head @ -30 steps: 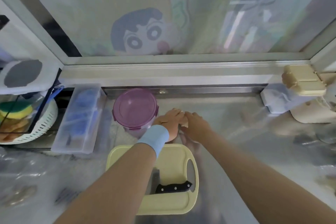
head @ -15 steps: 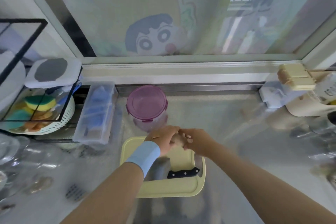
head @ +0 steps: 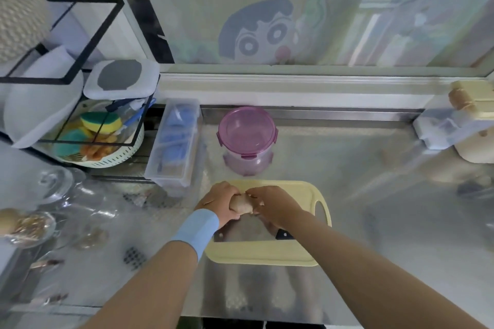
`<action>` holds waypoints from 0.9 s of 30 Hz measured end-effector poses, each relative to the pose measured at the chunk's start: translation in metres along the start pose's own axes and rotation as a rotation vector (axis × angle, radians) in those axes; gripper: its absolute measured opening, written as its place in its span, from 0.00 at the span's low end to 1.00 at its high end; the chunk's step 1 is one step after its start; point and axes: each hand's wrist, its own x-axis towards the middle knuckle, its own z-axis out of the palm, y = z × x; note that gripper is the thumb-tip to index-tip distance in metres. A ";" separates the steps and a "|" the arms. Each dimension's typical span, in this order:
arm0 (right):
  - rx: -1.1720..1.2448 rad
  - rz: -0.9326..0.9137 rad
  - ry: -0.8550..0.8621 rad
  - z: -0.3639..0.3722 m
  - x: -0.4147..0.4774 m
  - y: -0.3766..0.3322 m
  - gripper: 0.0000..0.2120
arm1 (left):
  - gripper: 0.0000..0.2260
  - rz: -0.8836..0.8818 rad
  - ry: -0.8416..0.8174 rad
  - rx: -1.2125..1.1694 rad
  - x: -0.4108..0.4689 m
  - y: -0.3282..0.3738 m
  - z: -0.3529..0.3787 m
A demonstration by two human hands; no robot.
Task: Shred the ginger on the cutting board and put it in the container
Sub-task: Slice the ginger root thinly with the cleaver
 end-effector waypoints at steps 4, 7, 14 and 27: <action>-0.001 -0.013 0.021 0.002 0.003 0.010 0.22 | 0.26 0.033 -0.005 0.002 0.005 -0.014 0.006; 0.003 -0.014 0.111 0.003 -0.011 0.023 0.19 | 0.26 0.053 0.009 0.001 0.003 -0.021 0.005; -0.203 0.000 0.049 0.019 -0.072 0.039 0.15 | 0.17 -0.079 0.253 -0.276 -0.019 -0.023 -0.012; -0.306 0.126 0.051 -0.010 -0.122 0.052 0.34 | 0.09 -0.082 0.347 -0.208 -0.026 -0.024 -0.054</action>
